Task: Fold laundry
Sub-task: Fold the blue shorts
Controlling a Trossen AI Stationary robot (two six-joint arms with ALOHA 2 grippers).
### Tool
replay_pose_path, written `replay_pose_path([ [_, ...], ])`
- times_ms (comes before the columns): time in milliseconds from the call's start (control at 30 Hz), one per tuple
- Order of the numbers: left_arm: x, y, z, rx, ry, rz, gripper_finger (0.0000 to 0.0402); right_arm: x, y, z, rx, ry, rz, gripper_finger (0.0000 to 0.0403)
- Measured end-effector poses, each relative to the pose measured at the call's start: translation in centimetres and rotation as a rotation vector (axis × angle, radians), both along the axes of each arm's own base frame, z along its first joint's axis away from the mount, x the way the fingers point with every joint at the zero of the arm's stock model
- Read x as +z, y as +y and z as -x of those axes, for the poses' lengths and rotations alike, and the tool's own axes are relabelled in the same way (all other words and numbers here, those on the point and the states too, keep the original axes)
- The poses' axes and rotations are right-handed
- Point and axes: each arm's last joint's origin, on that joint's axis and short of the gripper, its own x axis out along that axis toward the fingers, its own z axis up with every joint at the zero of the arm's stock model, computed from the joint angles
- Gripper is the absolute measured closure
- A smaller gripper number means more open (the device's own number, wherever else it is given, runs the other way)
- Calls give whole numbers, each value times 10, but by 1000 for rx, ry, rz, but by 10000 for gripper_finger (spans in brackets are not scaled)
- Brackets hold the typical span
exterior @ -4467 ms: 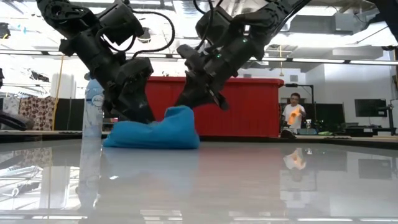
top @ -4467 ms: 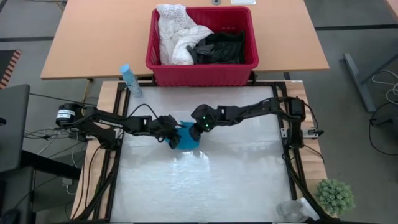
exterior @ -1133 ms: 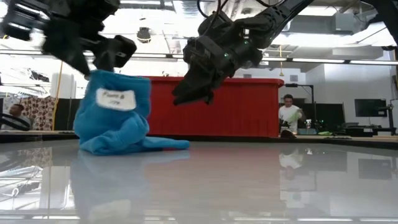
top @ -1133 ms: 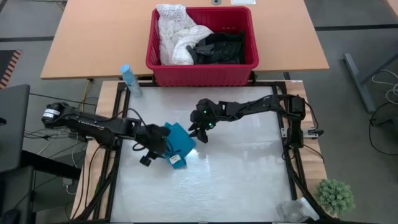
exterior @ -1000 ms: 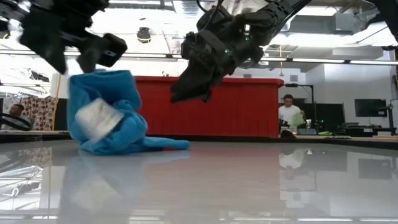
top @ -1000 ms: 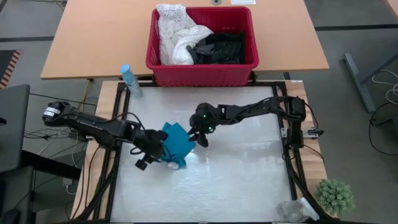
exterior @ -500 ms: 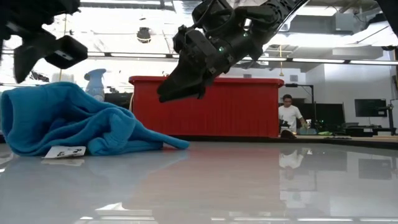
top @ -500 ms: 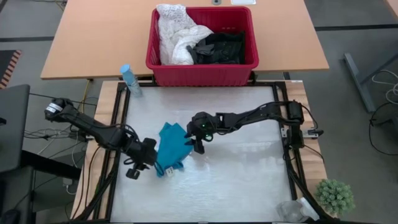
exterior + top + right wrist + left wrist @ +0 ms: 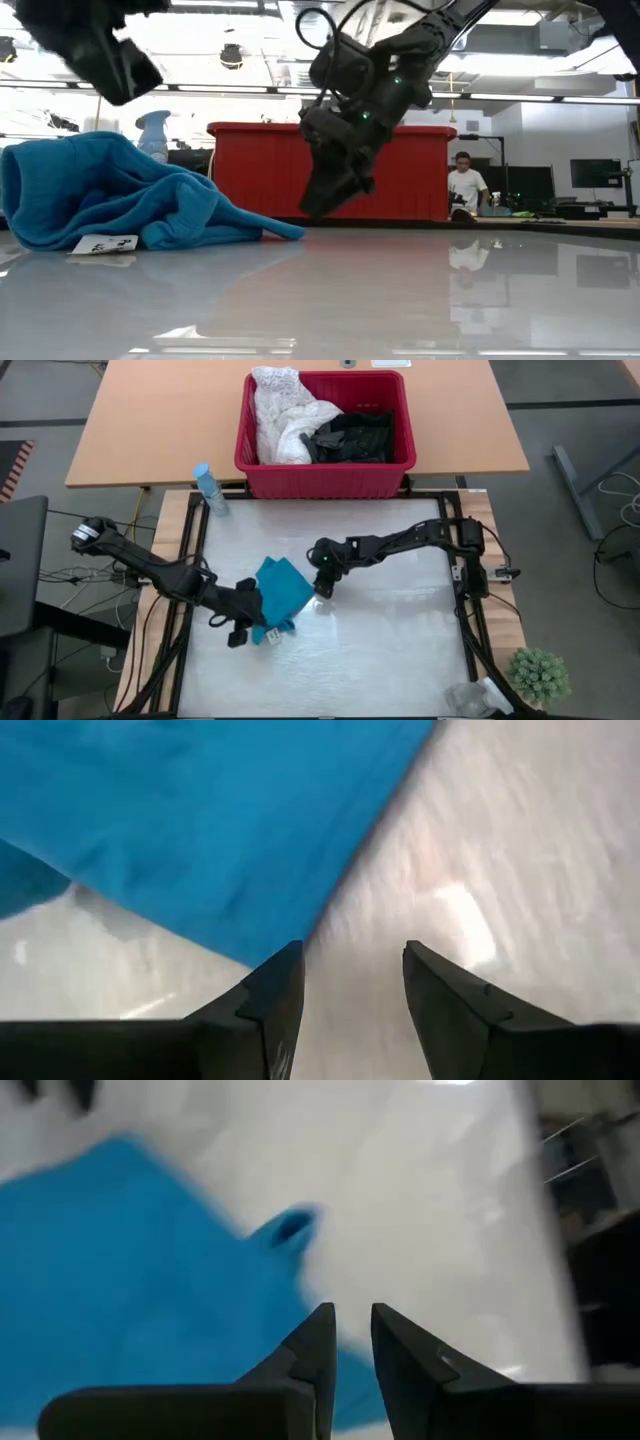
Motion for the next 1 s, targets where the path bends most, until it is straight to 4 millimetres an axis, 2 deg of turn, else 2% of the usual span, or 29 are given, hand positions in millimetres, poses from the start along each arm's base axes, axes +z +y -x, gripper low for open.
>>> replay_pose_path([
  [100,7,-6,-5,-42,-87,59,354,2,3,-2,37,-29,16,209],
  [167,5,-10,-10,-72,-93,84,358,3,6,-3,61,-43,31,209],
  [367,-22,-21,-27,-117,7,83,376,-2,10,-5,79,-32,36,209],
  [467,-37,-29,-35,-106,14,20,396,-2,9,-5,55,-35,27,209],
  [600,-59,-36,-38,-90,99,-43,400,-1,10,-5,18,-39,-9,209],
  [800,-91,-41,-25,-9,351,-137,401,3,21,-11,29,-102,-25,209],
  [1000,-97,-39,-3,91,516,-264,401,4,36,-12,43,-116,-47,209],
])
